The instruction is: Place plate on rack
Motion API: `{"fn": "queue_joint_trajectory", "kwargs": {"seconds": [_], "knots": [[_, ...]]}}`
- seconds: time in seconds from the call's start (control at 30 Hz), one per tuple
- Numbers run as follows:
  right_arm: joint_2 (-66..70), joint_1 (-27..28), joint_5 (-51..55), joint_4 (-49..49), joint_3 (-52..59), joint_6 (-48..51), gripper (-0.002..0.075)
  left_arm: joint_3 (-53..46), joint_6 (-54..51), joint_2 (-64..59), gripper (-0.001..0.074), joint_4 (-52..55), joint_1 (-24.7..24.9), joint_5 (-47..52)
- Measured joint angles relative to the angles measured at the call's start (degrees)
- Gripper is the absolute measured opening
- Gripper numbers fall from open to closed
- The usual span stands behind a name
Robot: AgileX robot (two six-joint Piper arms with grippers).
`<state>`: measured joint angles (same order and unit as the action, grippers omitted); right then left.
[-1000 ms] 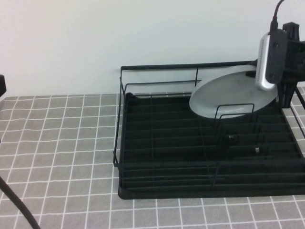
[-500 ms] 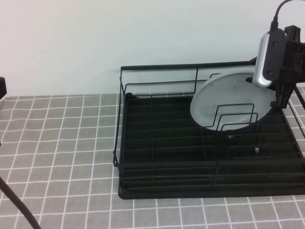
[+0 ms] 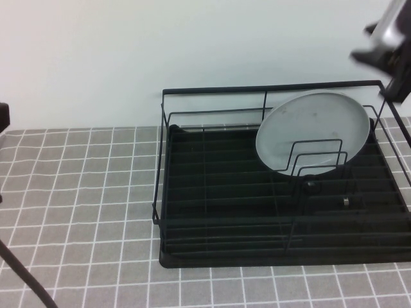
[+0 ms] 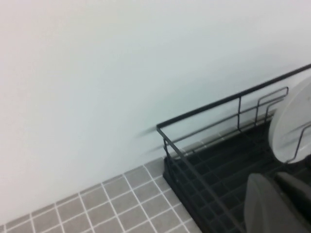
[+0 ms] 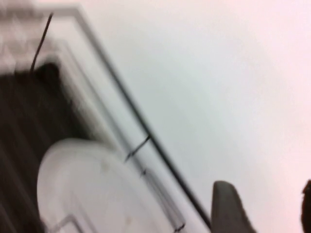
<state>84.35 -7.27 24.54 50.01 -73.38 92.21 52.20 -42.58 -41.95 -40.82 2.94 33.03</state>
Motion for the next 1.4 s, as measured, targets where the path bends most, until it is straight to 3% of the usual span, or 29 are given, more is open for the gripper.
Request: {"fn": "queue_joint_trajectory", "kwargs": {"seconds": [0.17, 0.2, 0.37, 0.6, 0.9, 1.13, 1.4], "knots": [[-9.4, 0.0, -0.8, 0.0, 0.0, -5.5, 0.0009, 0.0, -1.1, 0.0, 0.0000, -0.3, 2.9, 1.5], [-11.0, 0.0, -1.3, 0.0, 0.0, -5.5, 0.0000, 0.0, -2.4, 0.0, 0.0000, -0.3, 3.7, 1.8], [-21.2, 0.6, -0.2, 0.0, 0.0, -13.1, -0.0002, 0.0, -4.3, 0.0, 0.0001, -0.7, 6.6, 2.7], [-34.5, 1.7, 7.9, -1.7, 3.3, -24.4, -0.0003, 0.0, -3.9, 0.0, 0.0000, -5.9, 6.7, 3.9], [-57.1, 1.7, -1.0, -1.7, 27.1, -39.9, -0.0003, -0.4, -2.0, 0.0, 0.0000, -7.6, 6.7, 5.6], [-70.6, 1.7, -2.6, -1.7, 46.4, -41.1, -0.0003, -5.9, -1.8, 0.0, 0.0001, -12.9, 6.7, 1.7], [-74.9, 1.7, -5.7, -1.7, 56.4, -41.1, -0.0003, -6.8, -1.8, 0.0, 0.0001, -18.5, 6.7, 2.6]]}}
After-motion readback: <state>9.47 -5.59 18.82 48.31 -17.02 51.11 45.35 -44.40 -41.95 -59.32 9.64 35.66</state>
